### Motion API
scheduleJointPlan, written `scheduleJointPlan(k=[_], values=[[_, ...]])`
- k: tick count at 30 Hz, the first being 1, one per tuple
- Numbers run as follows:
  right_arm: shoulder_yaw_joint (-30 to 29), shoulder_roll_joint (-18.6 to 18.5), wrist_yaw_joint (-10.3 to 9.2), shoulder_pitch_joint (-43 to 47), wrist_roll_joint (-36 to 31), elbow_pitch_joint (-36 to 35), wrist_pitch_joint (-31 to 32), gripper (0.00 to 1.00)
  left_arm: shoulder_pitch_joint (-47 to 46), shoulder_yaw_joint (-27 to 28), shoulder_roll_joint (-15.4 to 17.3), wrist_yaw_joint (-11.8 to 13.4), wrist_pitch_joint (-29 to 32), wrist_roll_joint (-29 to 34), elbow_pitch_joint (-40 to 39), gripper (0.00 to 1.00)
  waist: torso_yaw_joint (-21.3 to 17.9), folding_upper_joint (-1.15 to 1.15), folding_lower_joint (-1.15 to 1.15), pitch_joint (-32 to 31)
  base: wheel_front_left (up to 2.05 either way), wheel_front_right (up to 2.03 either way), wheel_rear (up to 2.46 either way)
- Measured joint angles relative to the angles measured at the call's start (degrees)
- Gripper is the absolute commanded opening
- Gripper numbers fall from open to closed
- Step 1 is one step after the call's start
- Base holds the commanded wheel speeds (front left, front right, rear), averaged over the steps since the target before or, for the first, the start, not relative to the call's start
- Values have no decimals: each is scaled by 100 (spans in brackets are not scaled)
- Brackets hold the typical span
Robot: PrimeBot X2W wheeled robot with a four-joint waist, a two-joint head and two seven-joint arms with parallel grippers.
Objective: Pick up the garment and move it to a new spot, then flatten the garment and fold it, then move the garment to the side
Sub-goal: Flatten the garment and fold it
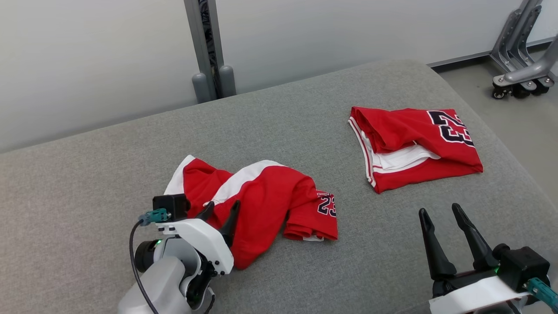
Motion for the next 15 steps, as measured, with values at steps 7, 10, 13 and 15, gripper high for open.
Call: scheduleJointPlan(k=[7, 10, 13, 15], values=[[-20, 15, 0, -1, -2, 7, 0, 100, -215, -192, 2, -24, 103, -299, 557, 100, -118, 0, 0, 80, 0, 0, 0], [-24, 27, 0, 1, -9, 2, 0, 100, -272, -253, 0, -12, 102, -407, 755, 100, -131, 0, 0, 94, 0, 0, 0], [-12, 51, 0, 1, -16, 3, -1, 100, -331, -316, 3, 57, 79, -455, 929, 100, -135, 0, 0, 97, 0, 0, 0], [4, 57, 0, -1, -18, 4, 0, 100, -331, -401, 7, 32, 112, -545, 934, 100, -134, 0, 0, 97, 0, 0, 0]])
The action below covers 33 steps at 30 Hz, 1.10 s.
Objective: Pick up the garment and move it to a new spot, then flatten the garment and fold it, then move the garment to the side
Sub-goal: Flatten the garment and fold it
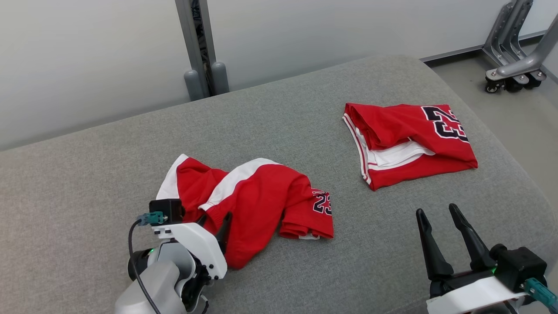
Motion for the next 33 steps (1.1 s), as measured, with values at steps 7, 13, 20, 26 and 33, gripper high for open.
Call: scheduleJointPlan(k=[7, 13, 20, 26, 33], values=[[70, -3, 0, -53, 1, 8, -1, 100, -220, -260, -5, -59, -14, -168, 99, 0, -32, 0, 0, 40, 0, 0, 0], [62, -47, 0, -81, 10, 45, -1, 100, -243, -361, -5, -77, -179, -312, 188, 0, -67, 0, 0, -15, 0, 0, 0], [1, -55, 0, 14, 18, 105, -1, 100, -242, -594, -3, -79, -398, -436, 70, 0, 60, 0, 0, -192, 0, 0, 0], [-204, -120, 0, 39, 26, 118, 0, 100, -233, -787, 44, -89, -642, -397, -309, 0, 365, 0, 0, -326, 0, 0, 0], [-388, -170, 0, 134, 13, 114, 0, 100, 185, -914, 721, -97, -778, -169, -1444, 0, 810, 0, 0, -465, 0, 0, 0]])
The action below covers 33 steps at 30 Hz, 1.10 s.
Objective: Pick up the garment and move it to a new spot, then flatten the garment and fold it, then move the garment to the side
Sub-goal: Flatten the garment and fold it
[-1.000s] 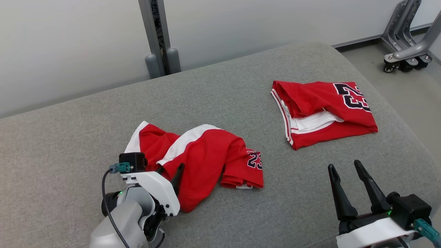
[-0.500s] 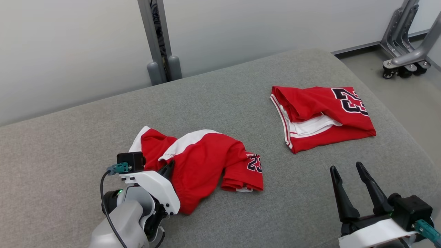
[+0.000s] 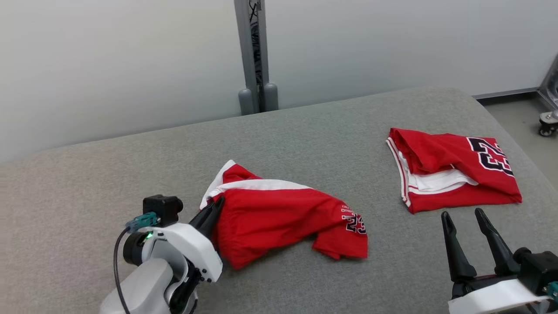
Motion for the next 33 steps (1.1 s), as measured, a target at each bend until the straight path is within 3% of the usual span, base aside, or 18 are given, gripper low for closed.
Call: scheduleJointPlan(k=[5, 13, 19, 26, 27, 28, 29, 31, 32, 33], values=[[-22, 63, 0, 108, 0, -2, 0, 100, 601, 25, 711, 47, -14, 305, -914, 0, 300, 0, 0, -75, 0, 0, 0], [1, 70, 0, 109, -2, -1, 0, 100, 1549, 260, 1436, 567, -16, 287, -1707, 0, 571, 0, 0, -93, 0, 0, 0], [48, 33, 0, 108, 11, 43, -1, 100, 1922, 294, 1500, 837, 45, 174, -1611, 0, 563, 0, 0, -95, 0, 0, 0], [103, -19, 0, 108, 51, 98, 0, 100, 1972, 274, 1392, 857, 58, 140, -1429, 0, 510, 0, 0, -125, 0, 0, 0], [112, -26, 0, 108, 53, 102, -1, 100, 1975, 281, 1379, 850, 55, 131, -1406, 12, 502, 0, 0, -129, 0, 0, 0], [121, -35, 0, 108, 62, 115, 0, 100, 1980, 311, 1330, 840, 51, 115, -1383, 44, 491, 0, 0, -133, 0, 0, 0], [121, -35, 0, 108, 62, 115, 0, 100, 1980, 311, 1330, 840, 51, 115, -1383, 44, 491, 0, 0, -133, 0, 0, 0], [125, -43, 0, 108, 67, 126, 0, 100, 1980, 324, 1300, 823, 34, 115, -1367, 86, 486, 0, 0, -137, 0, 0, 0], [124, -47, 0, 108, 67, 130, 0, 100, 1980, 332, 1291, 824, 32, 115, -1356, 100, 487, 0, 0, -139, 0, 0, 0], [124, -49, 0, 108, 68, 135, 0, 100, 1980, 343, 1290, 823, 26, 115, -1348, 100, 489, 0, 0, -142, 0, 0, 0]])
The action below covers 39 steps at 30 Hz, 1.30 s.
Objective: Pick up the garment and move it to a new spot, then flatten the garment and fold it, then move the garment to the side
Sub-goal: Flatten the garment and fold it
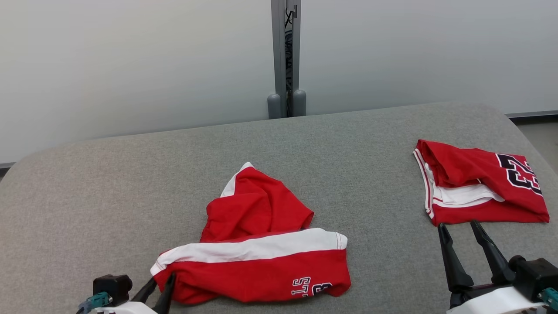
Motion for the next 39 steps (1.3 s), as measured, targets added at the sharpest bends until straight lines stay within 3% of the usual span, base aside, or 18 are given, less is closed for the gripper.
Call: scheduleJointPlan(k=[13, 21, 30, 39], values=[[1, 18, 0, 12, 35, 51, 0, 100, 307, 559, -8, 345, -40, -122, -386, 100, 82, 0, 0, -123, 0, 0, 0], [103, 18, 0, 65, 53, 24, 0, 100, 783, 1314, -142, 747, -44, 248, -1194, 100, 155, 0, 0, -202, 0, 0, 0], [434, -57, 0, 48, 187, 123, 0, 100, 1046, 1439, -100, 1311, -48, 880, -1494, 100, 197, 0, 0, -232, 0, 0, 0], [249, -34, 0, 21, 169, 134, 0, 100, 1326, 2000, -181, 1472, -49, 1507, -2029, 100, 239, 0, 0, -200, 0, 0, 0]])
